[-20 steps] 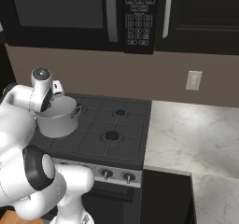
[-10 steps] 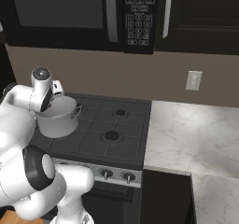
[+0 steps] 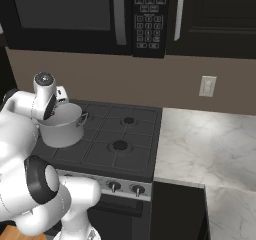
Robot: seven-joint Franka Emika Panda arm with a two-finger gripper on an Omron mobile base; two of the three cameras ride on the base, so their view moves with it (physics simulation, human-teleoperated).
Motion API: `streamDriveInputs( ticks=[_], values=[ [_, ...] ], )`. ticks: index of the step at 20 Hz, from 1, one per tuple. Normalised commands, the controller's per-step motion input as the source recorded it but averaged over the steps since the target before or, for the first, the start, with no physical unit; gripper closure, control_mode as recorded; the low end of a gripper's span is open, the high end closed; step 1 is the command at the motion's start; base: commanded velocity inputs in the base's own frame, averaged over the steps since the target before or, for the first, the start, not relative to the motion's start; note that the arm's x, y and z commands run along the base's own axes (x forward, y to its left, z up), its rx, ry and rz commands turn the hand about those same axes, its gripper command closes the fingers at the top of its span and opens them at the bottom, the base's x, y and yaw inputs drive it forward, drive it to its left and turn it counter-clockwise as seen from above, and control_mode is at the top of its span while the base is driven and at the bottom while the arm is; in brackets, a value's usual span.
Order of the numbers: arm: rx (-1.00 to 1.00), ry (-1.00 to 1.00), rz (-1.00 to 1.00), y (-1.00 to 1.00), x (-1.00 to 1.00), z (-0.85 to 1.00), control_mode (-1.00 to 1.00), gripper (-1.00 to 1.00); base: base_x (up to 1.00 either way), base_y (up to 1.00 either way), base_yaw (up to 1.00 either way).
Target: Turn on the burner for the pot on the stove. Wait thirty seconds for the pot to heat up. Then add the bell pepper to the pot.
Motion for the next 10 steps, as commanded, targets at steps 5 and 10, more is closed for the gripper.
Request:
streamDriveInputs(
  ticks=[5,10],
  values=[
    [0.00,0.00,0.00,0.00,0.00,0.00,-1.00,1.00,0.00,0.00,0.00],
    [0.00,0.00,0.00,0.00,0.00,0.00,-1.00,1.00,0.00,0.00,0.00]
  ],
)
